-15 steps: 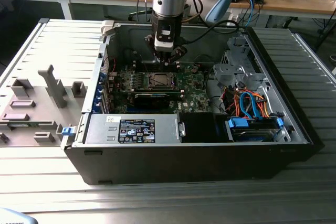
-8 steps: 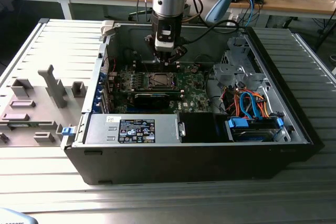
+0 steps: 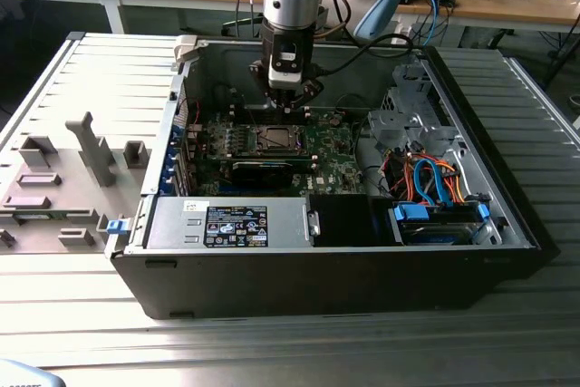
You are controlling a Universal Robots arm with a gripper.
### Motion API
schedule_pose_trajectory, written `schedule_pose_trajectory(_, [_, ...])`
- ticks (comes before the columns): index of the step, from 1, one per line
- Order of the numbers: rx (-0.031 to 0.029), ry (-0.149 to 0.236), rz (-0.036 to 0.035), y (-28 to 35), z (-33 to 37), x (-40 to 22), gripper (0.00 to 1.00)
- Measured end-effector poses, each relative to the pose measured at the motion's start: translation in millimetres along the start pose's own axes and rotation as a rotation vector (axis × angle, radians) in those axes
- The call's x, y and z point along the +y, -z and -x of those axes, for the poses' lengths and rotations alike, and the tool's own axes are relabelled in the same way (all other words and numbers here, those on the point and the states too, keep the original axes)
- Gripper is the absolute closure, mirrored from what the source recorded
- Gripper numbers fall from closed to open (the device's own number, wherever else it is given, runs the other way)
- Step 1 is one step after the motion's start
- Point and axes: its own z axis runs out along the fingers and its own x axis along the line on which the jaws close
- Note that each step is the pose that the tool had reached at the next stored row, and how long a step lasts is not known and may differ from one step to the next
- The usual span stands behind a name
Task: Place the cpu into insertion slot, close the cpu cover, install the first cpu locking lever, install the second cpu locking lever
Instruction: 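Install the first cpu locking lever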
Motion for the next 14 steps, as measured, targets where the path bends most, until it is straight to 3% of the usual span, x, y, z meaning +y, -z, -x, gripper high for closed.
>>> schedule_pose_trajectory(14, [-0.001, 0.031, 0.0005, 0.0, 0.0, 0.0, 0.89])
